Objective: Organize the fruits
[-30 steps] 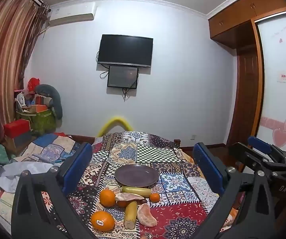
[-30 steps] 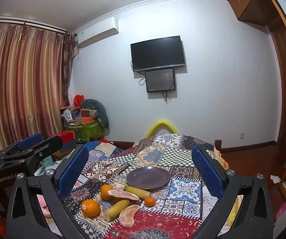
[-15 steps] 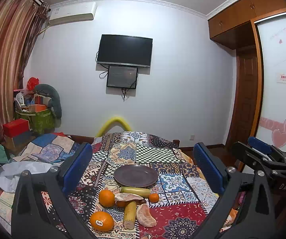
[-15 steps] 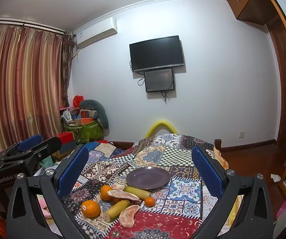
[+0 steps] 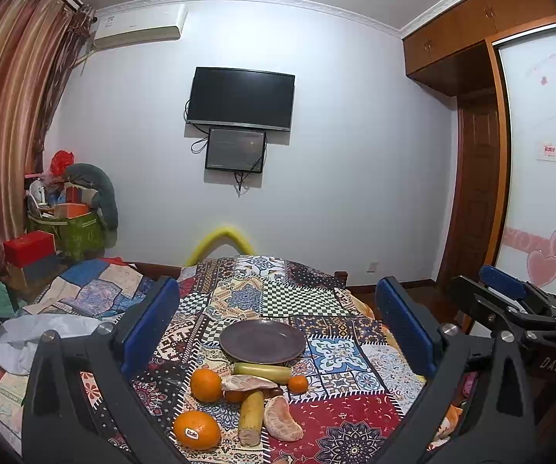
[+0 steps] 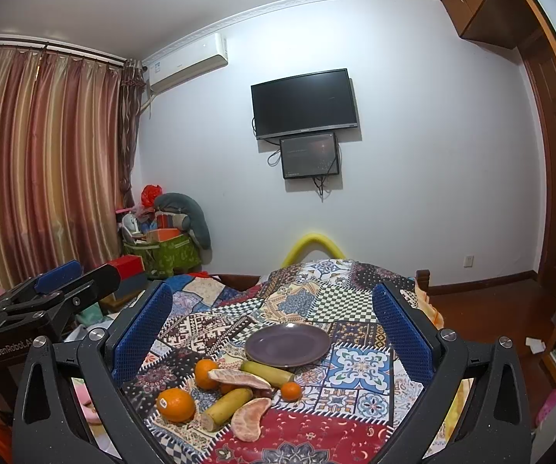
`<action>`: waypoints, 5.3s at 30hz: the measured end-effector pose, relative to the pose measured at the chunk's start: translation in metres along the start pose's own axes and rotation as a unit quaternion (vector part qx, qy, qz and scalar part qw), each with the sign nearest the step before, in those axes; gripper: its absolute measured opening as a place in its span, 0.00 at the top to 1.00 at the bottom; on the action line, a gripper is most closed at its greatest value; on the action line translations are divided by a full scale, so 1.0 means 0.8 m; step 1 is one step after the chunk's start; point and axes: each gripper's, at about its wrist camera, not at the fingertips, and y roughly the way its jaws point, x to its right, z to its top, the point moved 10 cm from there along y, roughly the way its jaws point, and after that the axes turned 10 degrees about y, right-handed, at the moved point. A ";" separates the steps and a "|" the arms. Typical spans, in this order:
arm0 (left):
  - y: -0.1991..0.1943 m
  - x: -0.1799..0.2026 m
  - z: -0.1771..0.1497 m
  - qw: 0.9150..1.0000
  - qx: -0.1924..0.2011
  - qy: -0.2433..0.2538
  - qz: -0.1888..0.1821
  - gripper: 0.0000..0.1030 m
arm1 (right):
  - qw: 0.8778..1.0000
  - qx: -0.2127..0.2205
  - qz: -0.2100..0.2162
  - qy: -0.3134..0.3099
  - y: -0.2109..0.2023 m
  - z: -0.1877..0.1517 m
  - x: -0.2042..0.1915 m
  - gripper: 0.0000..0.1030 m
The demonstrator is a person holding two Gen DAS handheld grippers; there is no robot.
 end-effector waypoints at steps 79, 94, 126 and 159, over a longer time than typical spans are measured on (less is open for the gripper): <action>0.116 -0.100 -0.213 0.973 -0.228 -0.029 0.029 0.13 | 0.967 -0.252 -0.023 -0.022 0.145 -0.200 0.020 0.00; 0.145 -0.100 -0.316 0.944 -0.326 -0.048 0.006 0.17 | 0.925 -0.380 0.001 -0.025 0.186 -0.311 0.018 0.20; 0.163 -0.087 -0.331 0.933 -0.354 -0.065 -0.007 0.33 | 0.931 -0.363 0.024 0.003 0.191 -0.293 0.021 0.61; 0.228 -0.057 -0.187 0.968 -0.251 -0.011 -0.007 0.33 | 0.968 -0.250 0.023 0.015 0.214 -0.160 0.068 0.67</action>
